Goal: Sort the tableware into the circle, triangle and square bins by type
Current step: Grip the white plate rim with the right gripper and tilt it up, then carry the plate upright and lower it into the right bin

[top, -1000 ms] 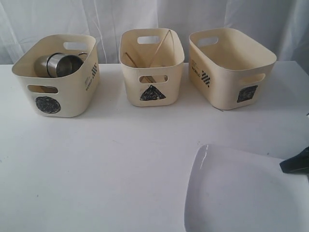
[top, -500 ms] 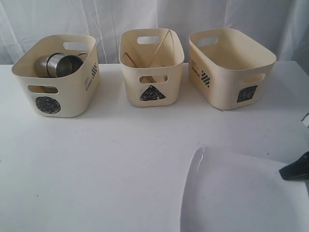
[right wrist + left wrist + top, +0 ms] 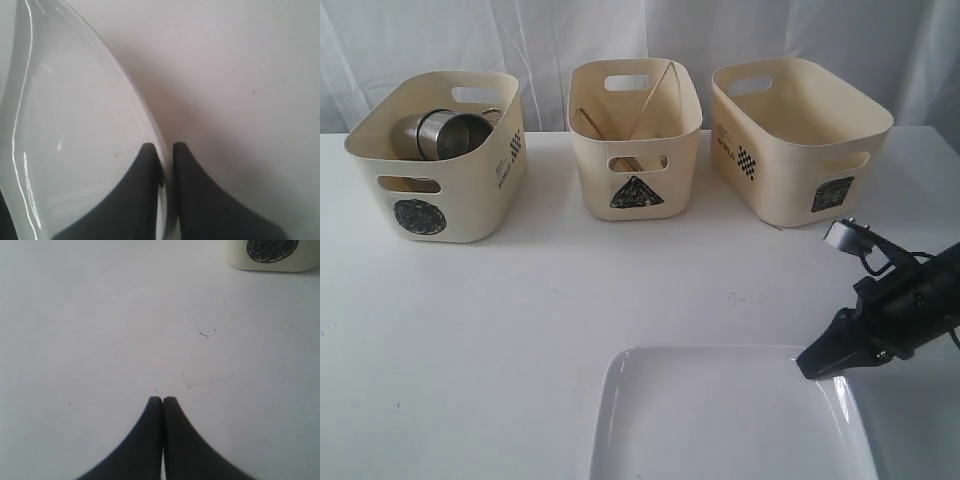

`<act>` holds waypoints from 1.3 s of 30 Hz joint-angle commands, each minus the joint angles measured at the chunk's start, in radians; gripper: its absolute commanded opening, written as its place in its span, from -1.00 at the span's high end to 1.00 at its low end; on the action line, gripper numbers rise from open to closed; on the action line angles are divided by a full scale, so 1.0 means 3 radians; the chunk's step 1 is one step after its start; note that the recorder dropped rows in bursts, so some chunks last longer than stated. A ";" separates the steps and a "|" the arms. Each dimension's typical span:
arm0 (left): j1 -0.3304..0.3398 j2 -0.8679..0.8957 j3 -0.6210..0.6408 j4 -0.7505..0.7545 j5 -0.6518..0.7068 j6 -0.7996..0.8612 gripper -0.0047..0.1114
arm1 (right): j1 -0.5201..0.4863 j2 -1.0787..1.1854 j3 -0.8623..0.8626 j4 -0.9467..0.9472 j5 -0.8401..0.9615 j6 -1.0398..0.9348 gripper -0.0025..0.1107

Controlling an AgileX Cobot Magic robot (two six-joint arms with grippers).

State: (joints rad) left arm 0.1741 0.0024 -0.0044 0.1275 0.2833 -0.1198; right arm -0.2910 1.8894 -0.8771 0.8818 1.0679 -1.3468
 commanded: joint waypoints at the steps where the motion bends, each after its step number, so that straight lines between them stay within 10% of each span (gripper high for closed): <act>1: -0.0021 -0.0008 0.0015 0.0005 0.0002 -0.0012 0.92 | 0.0011 -0.0035 -0.0092 0.0327 0.0288 -0.0083 0.96; 39: -0.0021 -0.0008 0.0015 0.0005 0.0002 -0.0012 0.92 | -0.0144 -0.0547 -0.2160 0.1064 0.0511 0.1887 0.96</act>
State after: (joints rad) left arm 0.1741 0.0024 -0.0044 0.1275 0.2833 -0.1198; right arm -0.3018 1.7306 -1.4508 1.1058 1.2006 -0.8042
